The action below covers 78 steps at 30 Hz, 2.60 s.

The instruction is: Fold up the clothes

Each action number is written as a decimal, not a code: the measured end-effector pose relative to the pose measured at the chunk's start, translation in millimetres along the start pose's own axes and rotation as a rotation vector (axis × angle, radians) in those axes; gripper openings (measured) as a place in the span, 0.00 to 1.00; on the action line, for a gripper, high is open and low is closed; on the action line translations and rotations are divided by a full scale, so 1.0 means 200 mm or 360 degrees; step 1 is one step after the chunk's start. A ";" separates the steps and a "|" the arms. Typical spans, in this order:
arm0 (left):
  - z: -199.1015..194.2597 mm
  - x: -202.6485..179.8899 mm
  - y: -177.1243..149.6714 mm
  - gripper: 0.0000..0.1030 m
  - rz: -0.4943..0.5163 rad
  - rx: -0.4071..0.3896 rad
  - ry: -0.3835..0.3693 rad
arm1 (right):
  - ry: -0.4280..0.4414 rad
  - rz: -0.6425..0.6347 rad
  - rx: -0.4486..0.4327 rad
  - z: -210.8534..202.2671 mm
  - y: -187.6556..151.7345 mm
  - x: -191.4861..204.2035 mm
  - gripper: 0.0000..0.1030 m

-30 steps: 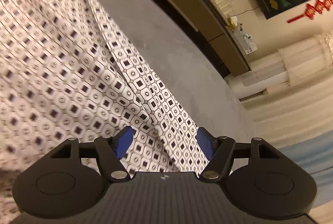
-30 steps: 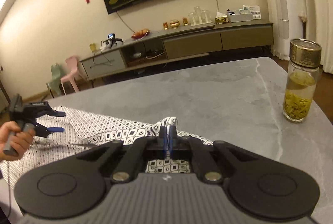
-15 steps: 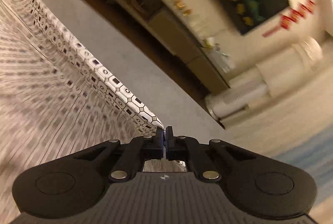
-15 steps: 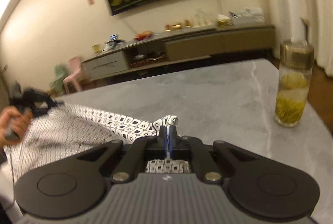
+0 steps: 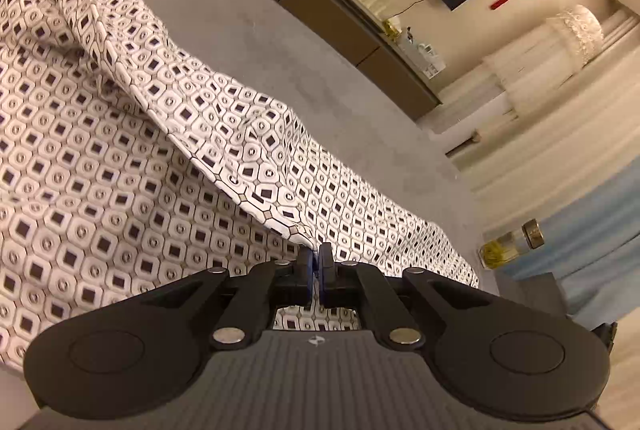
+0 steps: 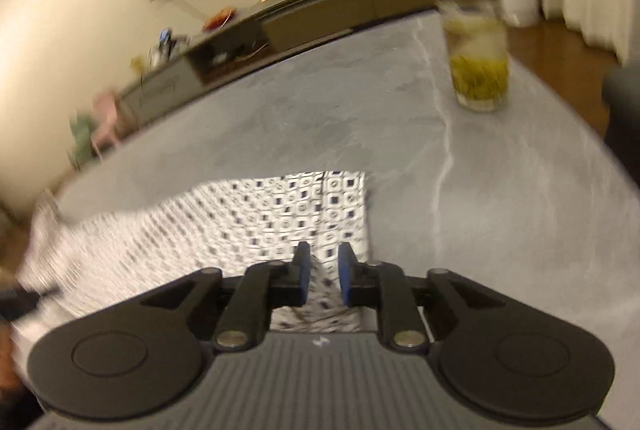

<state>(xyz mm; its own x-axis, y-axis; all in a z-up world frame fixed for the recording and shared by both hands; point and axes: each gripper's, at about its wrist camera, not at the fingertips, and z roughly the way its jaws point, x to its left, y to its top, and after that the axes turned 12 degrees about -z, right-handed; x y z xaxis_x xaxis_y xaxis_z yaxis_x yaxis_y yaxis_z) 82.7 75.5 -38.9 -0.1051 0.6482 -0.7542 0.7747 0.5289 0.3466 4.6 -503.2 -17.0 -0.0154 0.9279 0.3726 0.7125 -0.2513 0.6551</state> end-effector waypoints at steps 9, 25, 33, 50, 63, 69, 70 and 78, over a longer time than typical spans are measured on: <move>0.01 0.08 0.11 0.32 -0.0090 -0.0044 0.0081 | 0.0107 0.0699 0.0013 -0.01 -0.15 -0.10 0.44; 0.08 0.10 0.15 0.14 -0.0080 -0.0036 0.0151 | -0.0084 0.0691 0.0011 0.08 -0.24 0.02 0.07; 0.04 0.06 0.20 0.00 -0.0049 -0.0087 0.0087 | -0.0018 0.0599 -0.0024 0.13 -0.19 0.05 0.03; -0.27 -0.03 0.24 0.00 -0.0016 -0.0341 -0.0093 | -0.0051 0.0646 -0.0091 0.09 -0.21 0.11 0.03; -0.44 0.07 0.00 0.00 0.0027 -0.0388 0.0098 | -0.0126 0.0267 -0.0015 0.18 -0.04 0.20 0.03; -0.53 -0.03 0.07 0.00 0.0039 -0.0565 0.0076 | 0.0051 -0.0132 -0.0435 -0.07 0.22 0.43 0.02; -0.50 0.00 0.02 0.00 0.0036 -0.0501 0.0108 | 0.0016 -0.0074 -0.0339 -0.02 0.19 0.38 0.02; -0.27 0.14 -0.04 0.00 -0.0072 -0.0240 0.0202 | -0.0124 0.0286 0.0113 0.24 -0.08 0.06 0.03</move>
<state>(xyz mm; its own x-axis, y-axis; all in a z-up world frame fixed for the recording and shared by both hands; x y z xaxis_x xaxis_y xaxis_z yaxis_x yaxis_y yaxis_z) 40.7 119.0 -31.9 -0.2225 0.6806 -0.6980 0.6664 0.6288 0.4007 26.7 -475.5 -54.9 0.1687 0.8891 0.4254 0.7466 -0.3971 0.5338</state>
